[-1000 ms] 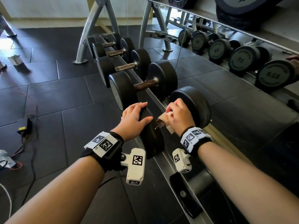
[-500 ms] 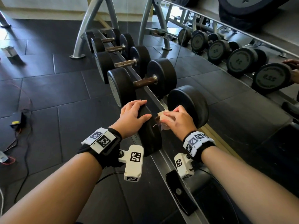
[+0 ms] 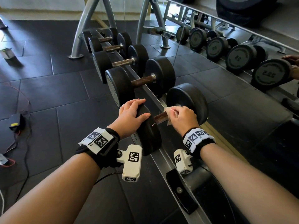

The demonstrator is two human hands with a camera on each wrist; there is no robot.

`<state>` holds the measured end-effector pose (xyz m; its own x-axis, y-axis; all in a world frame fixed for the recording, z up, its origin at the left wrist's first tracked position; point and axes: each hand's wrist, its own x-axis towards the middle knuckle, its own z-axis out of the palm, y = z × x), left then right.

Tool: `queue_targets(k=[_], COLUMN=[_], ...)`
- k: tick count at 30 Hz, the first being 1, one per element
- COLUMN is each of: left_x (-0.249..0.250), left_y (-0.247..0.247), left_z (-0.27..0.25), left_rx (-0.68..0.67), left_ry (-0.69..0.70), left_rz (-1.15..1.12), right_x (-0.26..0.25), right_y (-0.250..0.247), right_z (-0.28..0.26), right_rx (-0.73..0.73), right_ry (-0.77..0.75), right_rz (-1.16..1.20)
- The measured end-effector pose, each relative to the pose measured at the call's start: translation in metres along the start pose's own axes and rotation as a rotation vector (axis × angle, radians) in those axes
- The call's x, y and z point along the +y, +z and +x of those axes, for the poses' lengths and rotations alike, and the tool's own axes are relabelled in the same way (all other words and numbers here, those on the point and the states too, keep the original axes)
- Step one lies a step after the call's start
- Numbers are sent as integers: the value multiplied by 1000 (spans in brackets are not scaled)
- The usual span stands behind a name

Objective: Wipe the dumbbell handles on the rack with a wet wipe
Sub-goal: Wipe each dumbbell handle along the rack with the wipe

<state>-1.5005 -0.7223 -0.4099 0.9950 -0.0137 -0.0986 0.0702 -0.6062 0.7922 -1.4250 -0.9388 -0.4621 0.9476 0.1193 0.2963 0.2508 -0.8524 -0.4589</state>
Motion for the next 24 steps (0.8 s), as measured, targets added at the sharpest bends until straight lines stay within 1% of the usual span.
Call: queue_targets(k=[6, 10, 12, 13, 15, 16, 17, 18, 19, 21, 22, 24], left_x=[-1, -2, -3, -3, -3, -2, -2, -2, -2, -2, -1, -1], left_y=[0, 0, 0, 0, 1, 1, 2, 1, 1, 0, 0, 0], left_z=[1, 2, 2, 2, 2, 2, 1, 1, 1, 1, 0, 0], left_rx=[-1, -7, -5, -4, -2, 1, 4, 5, 4, 4, 4, 2], left_ry=[4, 7, 8, 9, 10, 12, 13, 12, 12, 12, 13, 13], left_rz=[-5, -4, -1, 0, -1, 1, 4, 7, 8, 6, 8, 12], right_x=[2, 0, -1, -3, -10, -14, -17, -18, -17, -10, -7, -6], right_y=[3, 5, 8, 10, 16, 17, 18, 16, 13, 7, 6, 9], right_z=[0, 0, -4, -7, -15, -18, -18, -16, -12, -2, 1, 0], right_rx=[41, 59, 62, 33, -91, -148, -171, -156, -109, 17, 55, 55], right_ry=[31, 40, 46, 40, -31, -82, -115, -112, -76, 26, 68, 101], right_rz=[117, 118, 171, 222, 303, 312, 305, 304, 305, 282, 240, 173])
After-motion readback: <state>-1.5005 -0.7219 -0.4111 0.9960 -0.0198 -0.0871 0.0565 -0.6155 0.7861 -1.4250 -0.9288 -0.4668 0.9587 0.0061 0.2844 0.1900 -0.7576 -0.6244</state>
